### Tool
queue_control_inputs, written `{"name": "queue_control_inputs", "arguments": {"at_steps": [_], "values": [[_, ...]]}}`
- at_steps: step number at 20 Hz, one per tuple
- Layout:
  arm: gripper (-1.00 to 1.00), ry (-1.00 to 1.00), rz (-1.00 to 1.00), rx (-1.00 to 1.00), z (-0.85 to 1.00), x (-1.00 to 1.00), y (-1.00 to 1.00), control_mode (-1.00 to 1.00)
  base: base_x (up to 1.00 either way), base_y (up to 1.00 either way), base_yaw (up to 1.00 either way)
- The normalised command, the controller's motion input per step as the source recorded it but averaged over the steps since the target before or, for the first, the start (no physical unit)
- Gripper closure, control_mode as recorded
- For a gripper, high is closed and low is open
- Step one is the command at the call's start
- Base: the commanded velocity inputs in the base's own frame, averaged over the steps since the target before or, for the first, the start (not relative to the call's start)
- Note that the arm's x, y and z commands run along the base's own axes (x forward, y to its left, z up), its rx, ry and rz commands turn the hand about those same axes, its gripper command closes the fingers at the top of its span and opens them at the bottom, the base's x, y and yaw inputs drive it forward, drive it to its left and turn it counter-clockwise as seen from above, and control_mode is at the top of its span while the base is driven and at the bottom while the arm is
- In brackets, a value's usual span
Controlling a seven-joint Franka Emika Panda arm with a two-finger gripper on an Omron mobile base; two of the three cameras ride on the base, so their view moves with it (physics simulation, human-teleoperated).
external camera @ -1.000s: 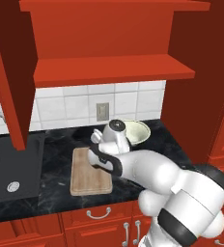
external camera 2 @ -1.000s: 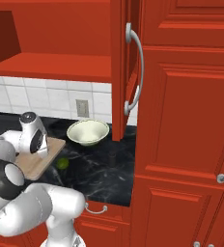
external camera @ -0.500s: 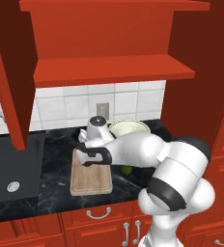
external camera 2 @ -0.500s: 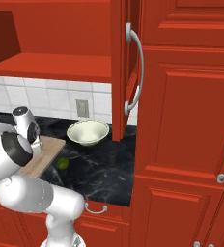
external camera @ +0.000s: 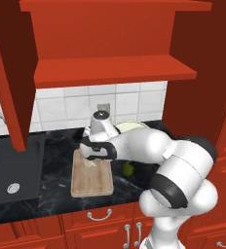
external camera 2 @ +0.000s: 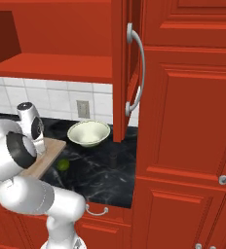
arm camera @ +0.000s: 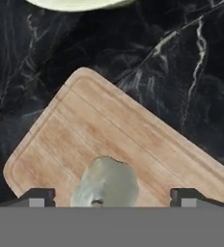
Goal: Open the cabinet. Place the bowl and condiment on the counter. Then place the lime and garlic on the cutting board.
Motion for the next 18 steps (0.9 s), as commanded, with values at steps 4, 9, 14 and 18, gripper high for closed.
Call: {"name": "queue_control_inputs", "arguments": {"at_steps": [4, 9, 14, 18], "values": [[-1.0, 0.0, 0.01, 0.0, 0.18, -0.69, -0.46, -1.0, 0.0, 0.0, 0.0], [-1.0, 0.01, 0.05, 0.0, 0.28, -1.0, -0.79, -1.0, 0.0, 0.0, 0.0], [-1.0, 0.14, 0.05, 0.0, 0.33, -0.75, -0.7, -1.0, 0.0, 0.0, 0.0], [-1.0, 0.08, 0.03, 0.01, 0.0, -0.14, -0.58, -1.0, 0.0, 0.0, 0.0]]}}
